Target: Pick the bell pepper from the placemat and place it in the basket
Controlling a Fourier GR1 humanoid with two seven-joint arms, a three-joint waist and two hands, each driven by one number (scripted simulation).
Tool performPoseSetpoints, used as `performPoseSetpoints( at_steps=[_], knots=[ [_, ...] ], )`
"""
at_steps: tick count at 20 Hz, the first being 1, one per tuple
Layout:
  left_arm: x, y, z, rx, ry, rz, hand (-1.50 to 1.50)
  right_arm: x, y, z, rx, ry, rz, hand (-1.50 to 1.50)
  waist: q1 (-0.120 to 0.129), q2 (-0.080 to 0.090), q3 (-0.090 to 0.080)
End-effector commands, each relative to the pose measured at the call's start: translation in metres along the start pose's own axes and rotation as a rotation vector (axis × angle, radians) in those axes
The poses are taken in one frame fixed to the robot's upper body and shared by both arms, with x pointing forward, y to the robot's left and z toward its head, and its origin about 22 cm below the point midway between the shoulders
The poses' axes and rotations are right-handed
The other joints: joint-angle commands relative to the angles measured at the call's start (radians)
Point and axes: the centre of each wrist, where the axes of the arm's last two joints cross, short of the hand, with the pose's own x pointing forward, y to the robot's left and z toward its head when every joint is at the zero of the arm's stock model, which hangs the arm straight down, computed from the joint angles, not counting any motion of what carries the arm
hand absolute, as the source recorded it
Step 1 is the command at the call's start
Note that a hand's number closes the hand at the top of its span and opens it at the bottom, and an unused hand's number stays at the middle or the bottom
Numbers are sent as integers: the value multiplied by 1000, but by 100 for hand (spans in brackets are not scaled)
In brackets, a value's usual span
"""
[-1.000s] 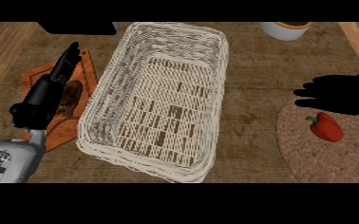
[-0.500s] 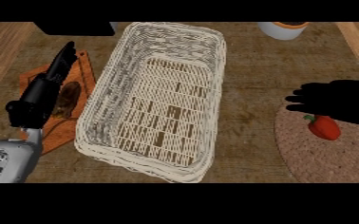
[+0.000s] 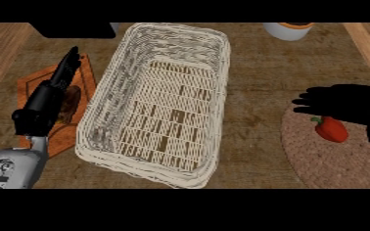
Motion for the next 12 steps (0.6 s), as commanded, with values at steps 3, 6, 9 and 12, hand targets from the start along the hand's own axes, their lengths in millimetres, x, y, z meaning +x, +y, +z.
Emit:
performPoseSetpoints(
  at_steps=[3, 6, 9, 12],
  knots=[
    [-6, 15, -5, 12, 21, 5, 0, -4, 20, -4, -4, -50, -12, -150, -11, -2, 0],
    [-8, 4, 2, 1, -5, 7, 0, -11, 0, -20, -22, -60, -7, -150, -4, -1, 0],
    [3, 5, 16, -4, 8, -9, 0, -20, 30, -15, -17, -49, -29, -150, -2, -2, 0],
    [12, -2, -9, 0, -5, -9, 0, -22, 31, -33, -18, -55, -48, -150, -4, 0, 0]
  ],
)
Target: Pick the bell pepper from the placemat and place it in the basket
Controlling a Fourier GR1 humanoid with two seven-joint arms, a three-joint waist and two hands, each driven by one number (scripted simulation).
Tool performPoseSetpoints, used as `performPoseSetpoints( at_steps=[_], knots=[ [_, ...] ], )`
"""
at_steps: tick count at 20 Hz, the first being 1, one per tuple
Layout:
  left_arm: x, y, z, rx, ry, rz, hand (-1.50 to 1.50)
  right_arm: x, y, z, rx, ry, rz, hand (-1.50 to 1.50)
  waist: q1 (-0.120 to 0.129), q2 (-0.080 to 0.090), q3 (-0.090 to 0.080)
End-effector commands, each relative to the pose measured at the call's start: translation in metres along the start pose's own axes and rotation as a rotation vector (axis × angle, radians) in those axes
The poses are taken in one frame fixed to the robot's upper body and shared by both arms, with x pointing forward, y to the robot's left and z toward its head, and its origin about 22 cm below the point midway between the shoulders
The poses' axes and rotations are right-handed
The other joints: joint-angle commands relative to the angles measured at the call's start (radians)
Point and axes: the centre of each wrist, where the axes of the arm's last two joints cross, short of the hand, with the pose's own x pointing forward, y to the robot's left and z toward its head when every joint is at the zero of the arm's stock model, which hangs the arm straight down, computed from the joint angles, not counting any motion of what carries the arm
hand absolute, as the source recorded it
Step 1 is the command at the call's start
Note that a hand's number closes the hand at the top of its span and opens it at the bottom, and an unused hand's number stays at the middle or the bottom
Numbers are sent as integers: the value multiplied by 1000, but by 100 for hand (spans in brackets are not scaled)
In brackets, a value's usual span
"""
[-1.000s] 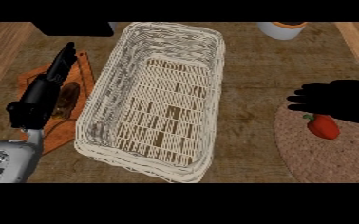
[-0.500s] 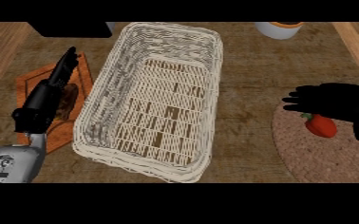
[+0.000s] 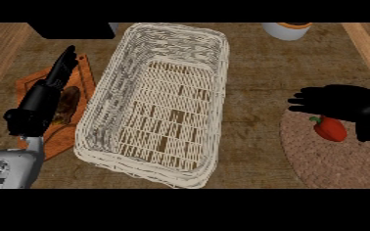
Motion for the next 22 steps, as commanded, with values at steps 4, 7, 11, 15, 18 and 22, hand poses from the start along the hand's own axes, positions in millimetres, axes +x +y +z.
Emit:
performPoseSetpoints(
  at_steps=[4, 7, 11, 15, 18, 22],
  knots=[
    [-17, -6, 5, -5, 1, 15, 0, -6, 22, -10, 24, -31, -47, -150, 1, 1, 0],
    [-12, -3, 6, 1, -1, 11, 0, 0, 20, -4, 38, -30, -44, -150, -4, -1, 0],
    [3, -11, -6, 11, 5, -1, 0, -15, 33, -2, 44, -24, -34, -150, -1, 0, 0],
    [5, 2, -10, 13, -1, -7, 0, -16, 43, -5, 35, -17, -44, -150, -3, 0, 0],
    [7, -6, 2, 12, 9, 2, 0, -14, 43, -13, 55, 7, -51, -150, -1, -1, 0],
    [-16, -11, -5, 7, 15, 11, 0, -20, 58, -18, 66, 7, -30, -150, -3, 1, 0]
  ],
)
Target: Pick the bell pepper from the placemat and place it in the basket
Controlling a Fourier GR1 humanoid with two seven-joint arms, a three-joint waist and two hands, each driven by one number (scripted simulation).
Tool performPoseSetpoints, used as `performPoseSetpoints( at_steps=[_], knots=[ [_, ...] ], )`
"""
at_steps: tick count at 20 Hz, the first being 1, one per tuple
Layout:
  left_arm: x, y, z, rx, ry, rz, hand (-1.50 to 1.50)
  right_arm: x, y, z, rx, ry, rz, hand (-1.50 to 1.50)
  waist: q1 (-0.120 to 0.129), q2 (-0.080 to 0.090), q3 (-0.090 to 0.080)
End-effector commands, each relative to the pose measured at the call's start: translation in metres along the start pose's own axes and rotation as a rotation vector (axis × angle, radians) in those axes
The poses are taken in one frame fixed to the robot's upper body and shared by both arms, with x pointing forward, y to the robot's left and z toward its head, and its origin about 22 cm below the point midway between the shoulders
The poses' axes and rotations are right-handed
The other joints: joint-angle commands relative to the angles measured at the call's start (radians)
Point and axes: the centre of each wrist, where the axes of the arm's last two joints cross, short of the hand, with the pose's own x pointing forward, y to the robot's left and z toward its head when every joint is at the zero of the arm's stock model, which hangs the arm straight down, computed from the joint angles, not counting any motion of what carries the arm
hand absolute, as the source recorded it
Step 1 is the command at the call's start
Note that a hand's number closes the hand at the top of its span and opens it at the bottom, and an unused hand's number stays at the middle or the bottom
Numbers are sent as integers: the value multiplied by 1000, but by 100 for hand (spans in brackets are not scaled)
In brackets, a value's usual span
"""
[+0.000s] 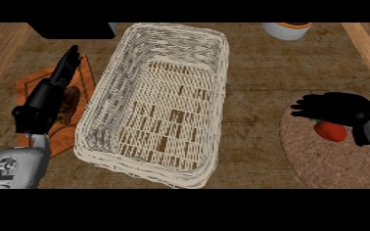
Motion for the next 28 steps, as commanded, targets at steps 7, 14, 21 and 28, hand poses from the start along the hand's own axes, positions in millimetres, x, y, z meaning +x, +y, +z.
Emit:
performPoseSetpoints(
  at_steps=[7, 14, 21, 28],
  knots=[
    [-2, 0, 21, -3, -3, 11, 0, 5, 9, -21, 0, -37, -30, 150, 1, -2, 0],
    [2, 9, 6, -6, 13, 2, 0, 10, 24, -41, -94, 67, -87, 150, -2, -1, 0],
    [-13, 18, 18, 48, 40, -8, 0, 3, 33, -30, -322, 656, -569, 150, -69, -20, -4],
    [-11, 23, 15, 42, 48, -15, 0, 36, -11, -37, -645, 859, -576, 150, -57, -19, -3]
  ],
)
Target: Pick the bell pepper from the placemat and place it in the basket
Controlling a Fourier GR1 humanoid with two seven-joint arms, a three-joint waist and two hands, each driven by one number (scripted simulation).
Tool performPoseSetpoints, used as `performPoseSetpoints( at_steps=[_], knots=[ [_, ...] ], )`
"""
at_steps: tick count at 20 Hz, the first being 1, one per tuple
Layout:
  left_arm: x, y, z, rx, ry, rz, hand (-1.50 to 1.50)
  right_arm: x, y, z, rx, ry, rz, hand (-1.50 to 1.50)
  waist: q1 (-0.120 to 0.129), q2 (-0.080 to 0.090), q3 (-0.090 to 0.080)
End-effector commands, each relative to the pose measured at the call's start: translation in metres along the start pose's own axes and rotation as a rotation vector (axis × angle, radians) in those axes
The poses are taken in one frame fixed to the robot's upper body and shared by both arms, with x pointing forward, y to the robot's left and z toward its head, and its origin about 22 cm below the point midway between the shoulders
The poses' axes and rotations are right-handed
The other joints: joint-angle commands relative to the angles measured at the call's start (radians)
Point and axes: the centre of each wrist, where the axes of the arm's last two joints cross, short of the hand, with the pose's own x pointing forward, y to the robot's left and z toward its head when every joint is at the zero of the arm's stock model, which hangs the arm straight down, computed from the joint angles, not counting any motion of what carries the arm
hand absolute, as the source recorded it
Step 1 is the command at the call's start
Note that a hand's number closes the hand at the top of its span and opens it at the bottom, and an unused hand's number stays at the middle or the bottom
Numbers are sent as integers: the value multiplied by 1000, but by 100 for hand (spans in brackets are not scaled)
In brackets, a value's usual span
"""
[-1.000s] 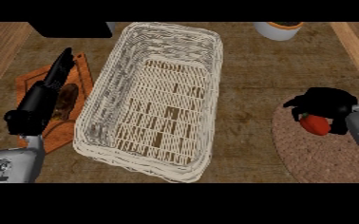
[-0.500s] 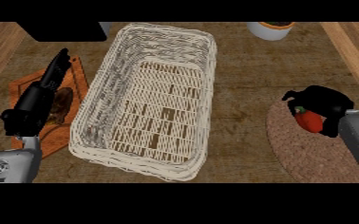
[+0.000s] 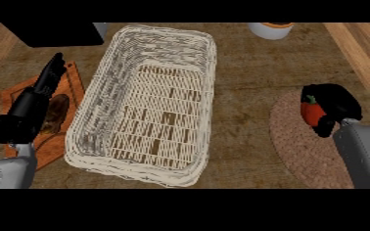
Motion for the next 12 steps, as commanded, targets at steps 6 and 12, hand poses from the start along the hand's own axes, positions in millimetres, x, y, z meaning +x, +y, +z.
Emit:
performPoseSetpoints(
  at_steps=[6, 12],
  knots=[
    [0, 3, 2, 11, 16, 12, 0, 64, -81, 14, -517, -97, -502, 150, -3, -8, 12],
    [-2, -3, 11, -10, 15, 10, 0, 111, -165, 62, -626, -317, -667, 150, 16, -5, 11]
  ],
)
